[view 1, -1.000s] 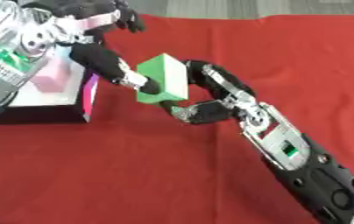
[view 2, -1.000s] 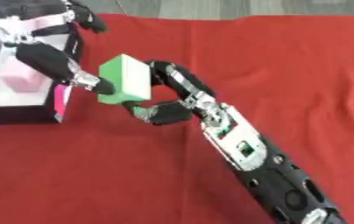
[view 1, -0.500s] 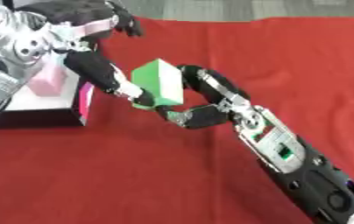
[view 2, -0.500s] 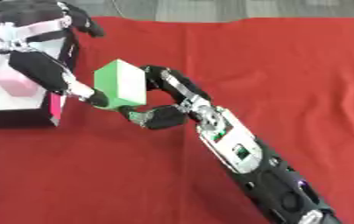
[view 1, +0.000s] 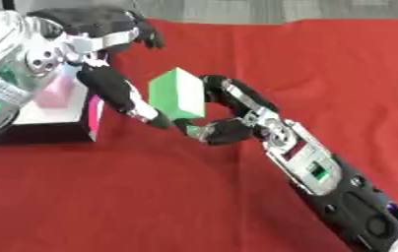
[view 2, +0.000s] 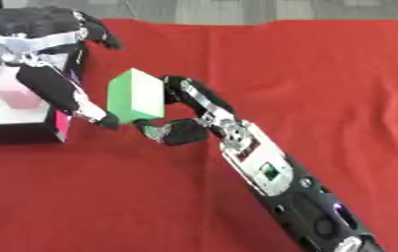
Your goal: Pick up the objects with one hand, pass them to the other hand, and then place them into the box on the other side of the table.
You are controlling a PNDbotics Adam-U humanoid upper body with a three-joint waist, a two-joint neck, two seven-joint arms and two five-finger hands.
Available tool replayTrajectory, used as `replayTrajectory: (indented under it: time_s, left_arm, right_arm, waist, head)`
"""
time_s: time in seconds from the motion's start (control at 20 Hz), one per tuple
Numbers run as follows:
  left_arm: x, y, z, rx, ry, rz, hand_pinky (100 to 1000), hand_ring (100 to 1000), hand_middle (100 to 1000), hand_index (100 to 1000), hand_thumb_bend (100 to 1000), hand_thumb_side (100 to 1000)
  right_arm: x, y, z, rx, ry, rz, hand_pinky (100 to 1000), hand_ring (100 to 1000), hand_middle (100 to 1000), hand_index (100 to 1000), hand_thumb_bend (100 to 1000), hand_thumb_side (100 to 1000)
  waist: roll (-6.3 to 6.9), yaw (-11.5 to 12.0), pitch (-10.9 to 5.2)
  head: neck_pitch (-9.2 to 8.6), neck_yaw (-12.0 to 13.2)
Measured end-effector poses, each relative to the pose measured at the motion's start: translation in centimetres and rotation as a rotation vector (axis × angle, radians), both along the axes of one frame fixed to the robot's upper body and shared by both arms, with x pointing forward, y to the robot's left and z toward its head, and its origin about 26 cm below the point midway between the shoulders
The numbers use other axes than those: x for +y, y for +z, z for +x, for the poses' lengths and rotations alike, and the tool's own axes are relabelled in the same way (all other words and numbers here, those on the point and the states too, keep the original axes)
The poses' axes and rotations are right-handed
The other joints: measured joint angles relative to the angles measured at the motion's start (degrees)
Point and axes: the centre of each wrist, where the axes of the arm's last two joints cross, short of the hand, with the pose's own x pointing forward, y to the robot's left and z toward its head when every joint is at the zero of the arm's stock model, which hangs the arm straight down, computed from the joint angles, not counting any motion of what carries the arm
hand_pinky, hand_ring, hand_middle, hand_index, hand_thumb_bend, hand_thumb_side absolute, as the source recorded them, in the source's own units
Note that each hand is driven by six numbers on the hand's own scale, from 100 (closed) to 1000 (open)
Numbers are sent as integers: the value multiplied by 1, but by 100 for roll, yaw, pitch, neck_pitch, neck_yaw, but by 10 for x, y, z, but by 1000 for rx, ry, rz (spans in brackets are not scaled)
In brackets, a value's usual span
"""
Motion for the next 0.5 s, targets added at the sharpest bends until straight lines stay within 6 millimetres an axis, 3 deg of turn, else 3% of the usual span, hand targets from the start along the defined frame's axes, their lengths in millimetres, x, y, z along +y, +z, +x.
replayTrajectory:
  time_s: [0.5]
  left_arm:
    - [-3, -8, 8, 29, 17, 14, 842, 872, 791, 887, 740, 611]
  right_arm:
    - [3, 0, -1, -5, -17, -10, 823, 681, 459, 483, 100, 128]
  waist:
    - [0, -4, -6]
  head:
    - [5, 38]
